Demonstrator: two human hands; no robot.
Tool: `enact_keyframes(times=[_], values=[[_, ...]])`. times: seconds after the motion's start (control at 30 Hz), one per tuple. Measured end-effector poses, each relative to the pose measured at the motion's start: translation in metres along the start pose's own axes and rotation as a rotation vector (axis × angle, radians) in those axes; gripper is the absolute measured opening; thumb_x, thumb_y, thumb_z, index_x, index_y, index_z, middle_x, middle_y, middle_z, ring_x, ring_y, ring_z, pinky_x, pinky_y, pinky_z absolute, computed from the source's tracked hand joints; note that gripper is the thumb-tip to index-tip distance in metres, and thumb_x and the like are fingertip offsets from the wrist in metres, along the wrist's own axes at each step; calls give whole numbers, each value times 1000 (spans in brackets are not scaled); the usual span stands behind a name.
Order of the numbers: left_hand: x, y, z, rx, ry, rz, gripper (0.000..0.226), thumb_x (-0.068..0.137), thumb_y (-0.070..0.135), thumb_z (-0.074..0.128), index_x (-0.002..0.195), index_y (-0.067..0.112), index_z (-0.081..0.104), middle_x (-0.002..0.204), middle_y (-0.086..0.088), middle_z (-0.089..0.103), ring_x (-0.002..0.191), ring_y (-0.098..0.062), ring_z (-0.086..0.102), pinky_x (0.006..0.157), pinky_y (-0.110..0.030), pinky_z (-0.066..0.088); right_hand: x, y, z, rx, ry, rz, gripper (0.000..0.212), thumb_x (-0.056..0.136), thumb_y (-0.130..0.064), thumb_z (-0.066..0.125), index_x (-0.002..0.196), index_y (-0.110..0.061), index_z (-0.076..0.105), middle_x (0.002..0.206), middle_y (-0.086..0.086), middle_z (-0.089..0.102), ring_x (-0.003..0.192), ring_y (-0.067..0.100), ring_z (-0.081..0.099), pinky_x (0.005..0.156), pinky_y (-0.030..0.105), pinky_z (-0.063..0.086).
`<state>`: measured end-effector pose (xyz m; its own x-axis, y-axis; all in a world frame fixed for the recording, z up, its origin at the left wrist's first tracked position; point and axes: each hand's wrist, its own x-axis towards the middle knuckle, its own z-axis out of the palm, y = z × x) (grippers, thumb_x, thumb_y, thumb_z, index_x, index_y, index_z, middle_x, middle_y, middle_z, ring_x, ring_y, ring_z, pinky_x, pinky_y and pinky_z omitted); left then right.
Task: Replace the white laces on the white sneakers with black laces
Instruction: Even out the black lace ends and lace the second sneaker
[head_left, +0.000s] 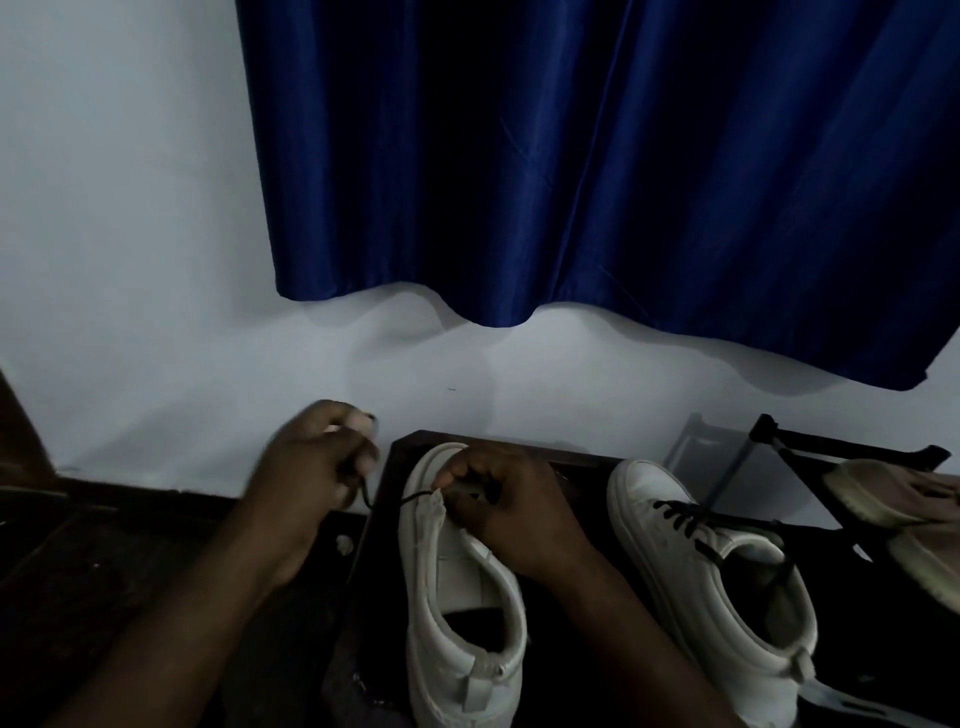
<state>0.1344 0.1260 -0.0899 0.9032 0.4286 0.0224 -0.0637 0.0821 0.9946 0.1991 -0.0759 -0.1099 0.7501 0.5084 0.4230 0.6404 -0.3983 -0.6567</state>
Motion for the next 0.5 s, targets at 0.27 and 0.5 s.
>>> enact_keyframes(times=[0.27, 0.5], values=[[-5, -23, 13, 706, -244, 209, 9, 96, 37, 68, 88, 35, 64, 82, 16, 71, 74, 5, 62, 67, -25, 46, 0, 3, 1, 30, -16, 8, 16, 78, -20, 70, 91, -25, 80, 93, -13, 75, 90, 3, 70, 80, 22, 52], [-2, -22, 2, 705, -319, 306, 11, 93, 26, 73, 92, 37, 70, 94, 20, 73, 90, 3, 67, 80, -26, 53, 1, 2, 0, 18, -22, 9, 19, 79, -10, 75, 88, -27, 80, 91, -14, 74, 89, 1, 69, 76, 12, 46]])
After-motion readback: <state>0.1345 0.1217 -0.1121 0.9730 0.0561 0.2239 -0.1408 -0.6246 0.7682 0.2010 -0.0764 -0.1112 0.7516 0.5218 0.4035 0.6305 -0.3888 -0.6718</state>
